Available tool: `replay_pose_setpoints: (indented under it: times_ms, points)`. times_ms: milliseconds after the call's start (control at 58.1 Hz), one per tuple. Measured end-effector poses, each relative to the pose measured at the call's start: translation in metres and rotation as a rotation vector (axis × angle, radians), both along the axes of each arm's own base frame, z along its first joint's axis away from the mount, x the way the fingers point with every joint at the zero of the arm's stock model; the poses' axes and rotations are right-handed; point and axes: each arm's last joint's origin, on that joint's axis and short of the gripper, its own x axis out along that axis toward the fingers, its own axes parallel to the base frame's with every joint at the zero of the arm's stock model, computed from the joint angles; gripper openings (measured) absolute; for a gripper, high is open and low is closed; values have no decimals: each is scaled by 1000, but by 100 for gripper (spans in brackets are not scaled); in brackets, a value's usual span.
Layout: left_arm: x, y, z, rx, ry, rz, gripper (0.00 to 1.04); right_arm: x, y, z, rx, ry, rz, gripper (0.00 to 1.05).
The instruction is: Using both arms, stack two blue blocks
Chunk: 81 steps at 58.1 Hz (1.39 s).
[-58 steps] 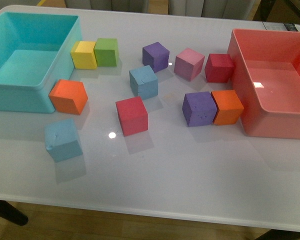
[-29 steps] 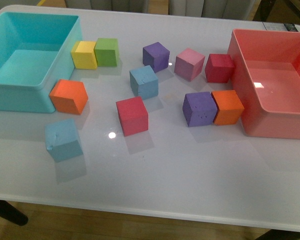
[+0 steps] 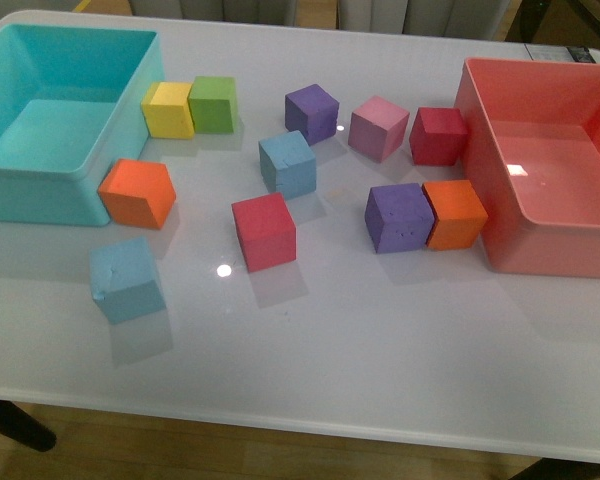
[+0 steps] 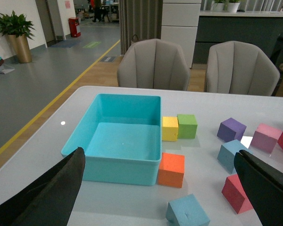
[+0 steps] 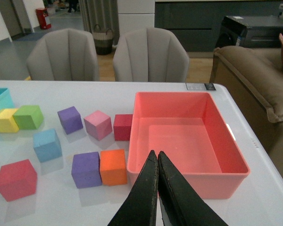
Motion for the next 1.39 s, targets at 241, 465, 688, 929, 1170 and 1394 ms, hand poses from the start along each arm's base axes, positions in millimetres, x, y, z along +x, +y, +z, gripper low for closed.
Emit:
replay_pose_setpoints:
  times_ms: [241,465,688,929,1170,1394]
  points:
    - [0,0,0,0,0,0,96,-1,0,0,0,-3,0,8]
    - [0,0,0,0,0,0,96,-1,0,0,0,-3,0,49]
    - [0,0,-1,-6,22,7,96,-1,0,0,0,-4,0,89]
    - [50,-12,16,0,596,-6,96,-1,0,0,2,-5,1,96]
    - [128,-32,-12,5,712,-13,96,-1,0,0,2,-5,0,96]
    - [174,-55,-50,-16,857,6,96,-1,0,0,2,-5,0,96]
